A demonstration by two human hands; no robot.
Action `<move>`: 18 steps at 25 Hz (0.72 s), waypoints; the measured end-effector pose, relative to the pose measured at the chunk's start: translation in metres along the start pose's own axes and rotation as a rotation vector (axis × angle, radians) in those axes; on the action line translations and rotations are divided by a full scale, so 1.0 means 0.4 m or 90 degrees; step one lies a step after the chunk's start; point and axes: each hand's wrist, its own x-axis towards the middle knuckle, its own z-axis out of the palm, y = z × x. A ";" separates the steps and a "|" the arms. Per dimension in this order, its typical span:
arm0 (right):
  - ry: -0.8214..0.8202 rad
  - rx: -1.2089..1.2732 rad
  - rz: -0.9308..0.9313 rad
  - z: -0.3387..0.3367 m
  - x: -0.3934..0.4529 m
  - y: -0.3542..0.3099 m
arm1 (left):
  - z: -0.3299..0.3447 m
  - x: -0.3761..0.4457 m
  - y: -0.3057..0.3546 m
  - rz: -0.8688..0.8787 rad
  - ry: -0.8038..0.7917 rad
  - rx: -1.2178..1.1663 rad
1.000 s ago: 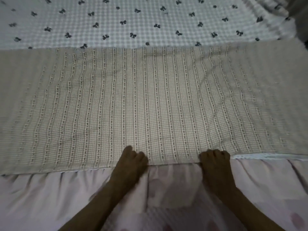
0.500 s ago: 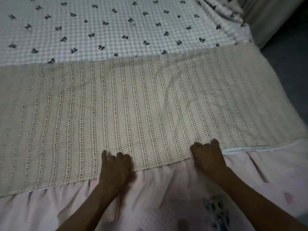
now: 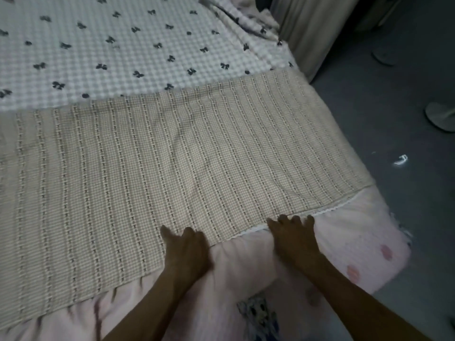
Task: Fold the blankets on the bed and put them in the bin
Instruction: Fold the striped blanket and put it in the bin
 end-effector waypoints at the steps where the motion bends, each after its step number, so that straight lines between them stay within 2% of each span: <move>1: 0.066 -0.026 -0.001 0.002 0.010 0.017 | -0.011 0.016 0.018 -0.002 0.005 0.017; 3: 0.158 -0.019 0.012 -0.014 0.034 0.068 | -0.017 0.063 0.051 -0.011 0.059 0.027; 7: 0.292 -0.054 -0.024 0.029 0.116 0.201 | 0.039 0.150 0.151 0.039 0.064 -0.005; 10: 0.355 -0.050 -0.098 0.055 0.176 0.295 | 0.039 0.192 0.256 -0.007 0.117 -0.071; 14: 0.386 -0.025 -0.166 0.042 0.199 0.384 | 0.003 0.243 0.348 0.028 0.115 -0.140; 16: 0.401 -0.008 -0.206 0.038 0.204 0.417 | -0.009 0.262 0.377 0.003 0.132 -0.129; 18: 0.432 -0.029 -0.217 0.051 0.191 0.436 | -0.006 0.261 0.404 -0.020 0.096 -0.099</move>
